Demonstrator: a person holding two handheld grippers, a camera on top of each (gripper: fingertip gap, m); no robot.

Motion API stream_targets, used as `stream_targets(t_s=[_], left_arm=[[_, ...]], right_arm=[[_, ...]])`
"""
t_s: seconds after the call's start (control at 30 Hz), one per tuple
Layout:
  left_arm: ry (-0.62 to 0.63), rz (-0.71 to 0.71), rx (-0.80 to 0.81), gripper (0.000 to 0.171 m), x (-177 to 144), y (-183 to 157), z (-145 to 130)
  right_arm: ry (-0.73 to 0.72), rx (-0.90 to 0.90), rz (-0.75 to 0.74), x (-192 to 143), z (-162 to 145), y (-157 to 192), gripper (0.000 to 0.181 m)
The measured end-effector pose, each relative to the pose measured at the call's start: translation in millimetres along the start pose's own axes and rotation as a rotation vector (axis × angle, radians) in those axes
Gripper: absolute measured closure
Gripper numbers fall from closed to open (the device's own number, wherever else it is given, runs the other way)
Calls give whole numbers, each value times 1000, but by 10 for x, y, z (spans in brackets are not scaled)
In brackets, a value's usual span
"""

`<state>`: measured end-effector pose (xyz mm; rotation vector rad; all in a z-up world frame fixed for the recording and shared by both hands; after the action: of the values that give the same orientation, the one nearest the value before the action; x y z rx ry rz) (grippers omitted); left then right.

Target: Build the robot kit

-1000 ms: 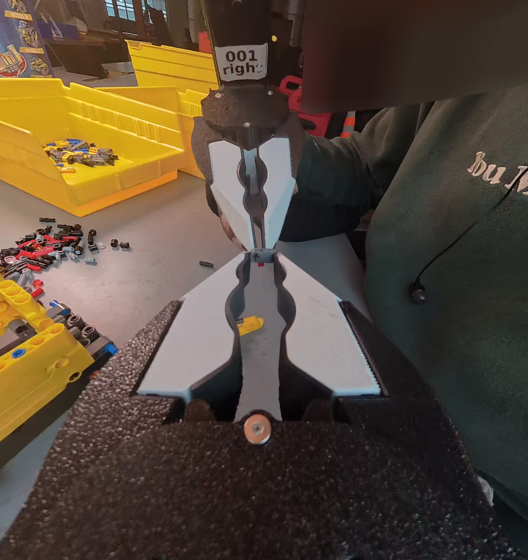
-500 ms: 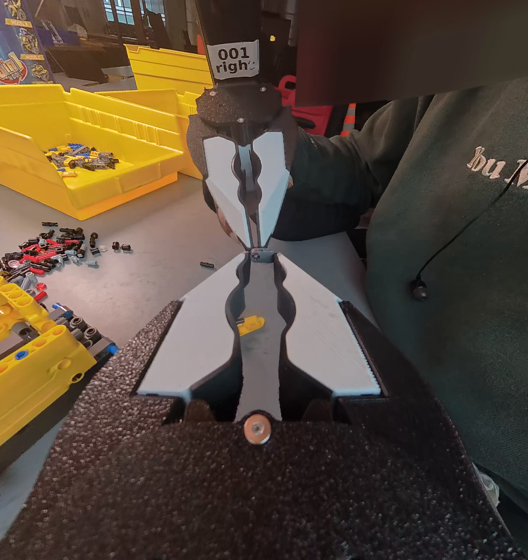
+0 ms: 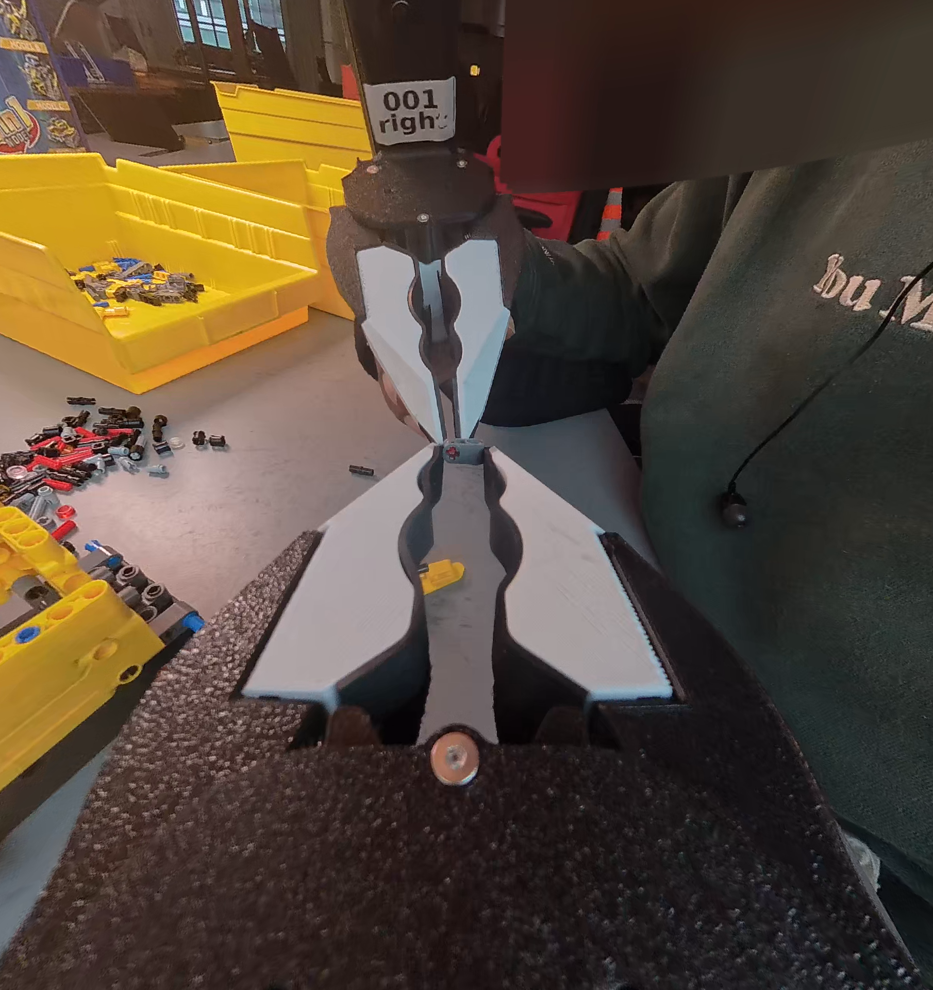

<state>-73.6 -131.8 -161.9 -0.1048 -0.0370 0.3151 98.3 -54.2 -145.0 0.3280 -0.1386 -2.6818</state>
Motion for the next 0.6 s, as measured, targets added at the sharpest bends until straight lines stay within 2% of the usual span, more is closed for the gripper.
stream_targets(t_s=[0.33,0.6], left_arm=[[-108,-54,-130,157,-34,64,27],[-120,-76,-171,157,-15,93,18]], right_arm=[[-33,-23,-31,-8,94,42,179],[5,-11,-61,-25,96,48,179]])
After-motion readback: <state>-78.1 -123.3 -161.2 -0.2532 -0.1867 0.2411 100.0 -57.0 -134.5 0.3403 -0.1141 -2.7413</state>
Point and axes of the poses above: each gripper's, where its closed fingertips meet, x out along the fingers, z out of its top, y = z × x across the jaws, the point moved 10 cm from there along -x, back along the fingers, and after that the axes turned 11 degrees about -y, right-handed, at the moved point
